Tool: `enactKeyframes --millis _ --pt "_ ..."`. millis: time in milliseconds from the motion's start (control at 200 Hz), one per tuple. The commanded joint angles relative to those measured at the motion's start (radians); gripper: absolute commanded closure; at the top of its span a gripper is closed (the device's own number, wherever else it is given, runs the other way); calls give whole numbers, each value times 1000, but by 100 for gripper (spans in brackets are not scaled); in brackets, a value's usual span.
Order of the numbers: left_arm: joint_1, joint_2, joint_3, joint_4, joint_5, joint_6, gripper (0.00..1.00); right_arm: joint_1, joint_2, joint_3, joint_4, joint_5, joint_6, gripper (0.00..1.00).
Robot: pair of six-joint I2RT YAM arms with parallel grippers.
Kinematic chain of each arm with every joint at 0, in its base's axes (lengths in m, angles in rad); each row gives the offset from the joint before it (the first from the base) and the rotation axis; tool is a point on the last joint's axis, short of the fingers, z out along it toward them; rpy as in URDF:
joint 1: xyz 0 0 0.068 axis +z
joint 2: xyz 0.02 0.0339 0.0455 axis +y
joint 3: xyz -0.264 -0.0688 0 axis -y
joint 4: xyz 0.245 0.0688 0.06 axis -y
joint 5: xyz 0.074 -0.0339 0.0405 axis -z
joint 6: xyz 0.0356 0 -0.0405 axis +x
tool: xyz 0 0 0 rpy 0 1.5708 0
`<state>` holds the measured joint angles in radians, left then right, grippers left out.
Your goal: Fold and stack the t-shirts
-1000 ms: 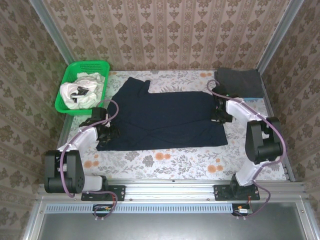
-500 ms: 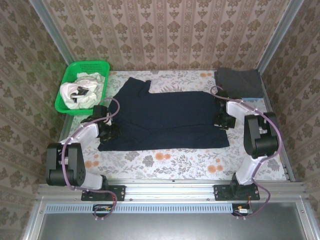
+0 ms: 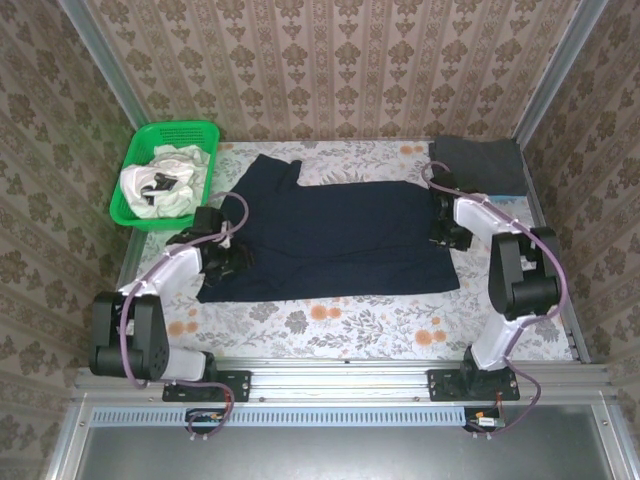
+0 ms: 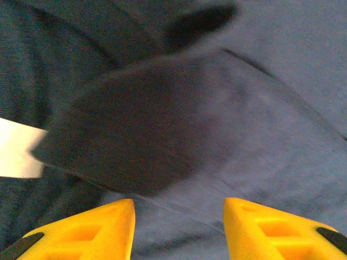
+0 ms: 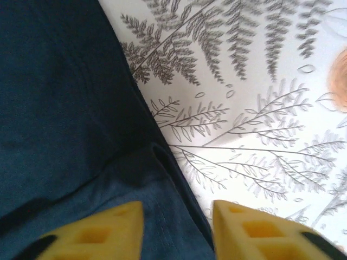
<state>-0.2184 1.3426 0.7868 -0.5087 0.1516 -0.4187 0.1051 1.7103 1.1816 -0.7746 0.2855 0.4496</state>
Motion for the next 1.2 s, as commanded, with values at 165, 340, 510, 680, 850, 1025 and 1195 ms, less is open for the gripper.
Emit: enactKeyframes --millis 165,340,510,680,850,1025,1195 --pt "-171 -79 -89 7 -96 -166 40 19 -141 -136 69 -47 7 47" --pt "-151 18 -113 67 -95 -169 38 19 -135 -146 99 -80 3 45" --pt "-150 86 -79 96 -90 -152 48 19 -145 -161 109 -86 3 44" --pt "-151 84 -45 53 -112 -142 47 19 -150 -175 120 -97 -1 44" --pt "-133 98 -20 45 -129 -123 44 19 -130 -184 145 -122 1 44" --pt "-113 170 14 49 -140 -102 46 20 -109 -189 152 -124 -1 44" --pt "-103 180 35 47 -130 -92 68 19 -119 -197 153 -122 -4 44"
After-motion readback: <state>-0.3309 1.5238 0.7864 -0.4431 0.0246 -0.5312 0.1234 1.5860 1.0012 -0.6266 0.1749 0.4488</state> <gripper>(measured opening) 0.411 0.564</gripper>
